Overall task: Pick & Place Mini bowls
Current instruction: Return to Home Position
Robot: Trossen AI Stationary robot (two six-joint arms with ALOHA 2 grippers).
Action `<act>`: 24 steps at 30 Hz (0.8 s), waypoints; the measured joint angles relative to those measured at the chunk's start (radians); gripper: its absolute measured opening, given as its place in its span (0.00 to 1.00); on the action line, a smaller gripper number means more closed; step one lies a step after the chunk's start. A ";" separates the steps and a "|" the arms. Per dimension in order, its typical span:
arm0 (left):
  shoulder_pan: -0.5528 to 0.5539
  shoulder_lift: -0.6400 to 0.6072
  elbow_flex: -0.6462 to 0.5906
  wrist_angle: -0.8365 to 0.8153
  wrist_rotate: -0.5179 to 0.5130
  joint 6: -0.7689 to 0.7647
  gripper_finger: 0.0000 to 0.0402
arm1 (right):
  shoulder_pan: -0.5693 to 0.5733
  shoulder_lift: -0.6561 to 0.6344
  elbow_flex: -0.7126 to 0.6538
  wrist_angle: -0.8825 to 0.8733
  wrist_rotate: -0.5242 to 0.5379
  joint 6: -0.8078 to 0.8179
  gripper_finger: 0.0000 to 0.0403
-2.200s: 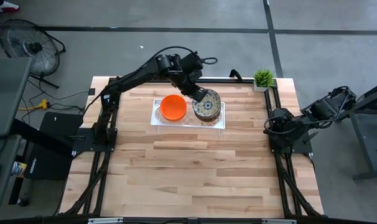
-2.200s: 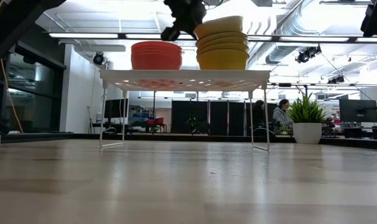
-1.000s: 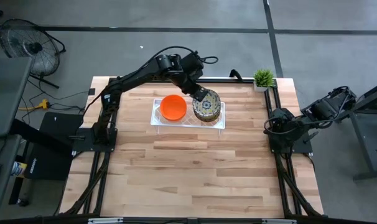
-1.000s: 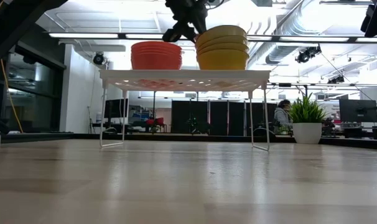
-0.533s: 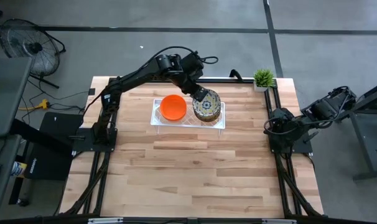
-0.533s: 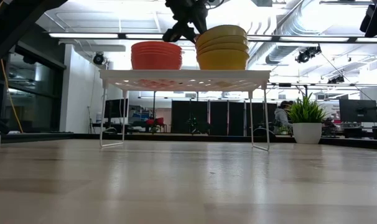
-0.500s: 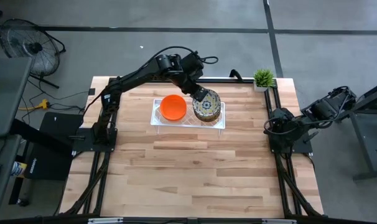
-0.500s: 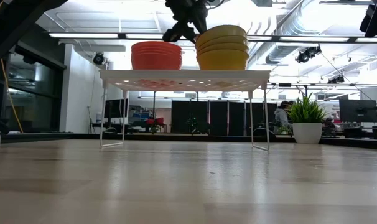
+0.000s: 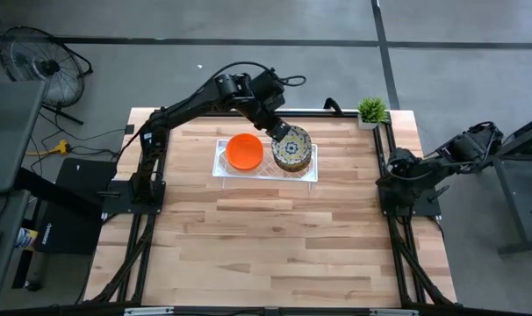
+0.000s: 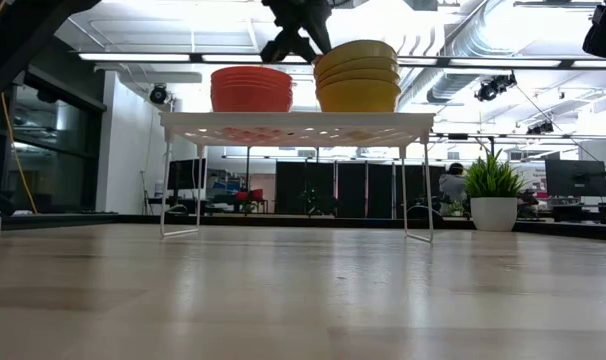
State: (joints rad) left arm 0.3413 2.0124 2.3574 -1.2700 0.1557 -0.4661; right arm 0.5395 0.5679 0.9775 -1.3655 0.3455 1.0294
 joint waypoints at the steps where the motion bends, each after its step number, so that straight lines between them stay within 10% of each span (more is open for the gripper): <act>1: 0.000 -0.001 -0.002 -0.004 0.001 0.009 0.26 | 0.000 -0.008 0.000 0.000 0.001 0.001 0.00; 24: -0.028 -0.215 -0.004 0.091 -0.192 0.630 0.26 | 0.000 -0.200 0.004 0.114 0.172 -0.097 0.00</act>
State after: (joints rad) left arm 0.3138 1.7971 2.3535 -1.1791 -0.0360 0.1636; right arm 0.5394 0.3682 0.9817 -1.2510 0.5179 0.9324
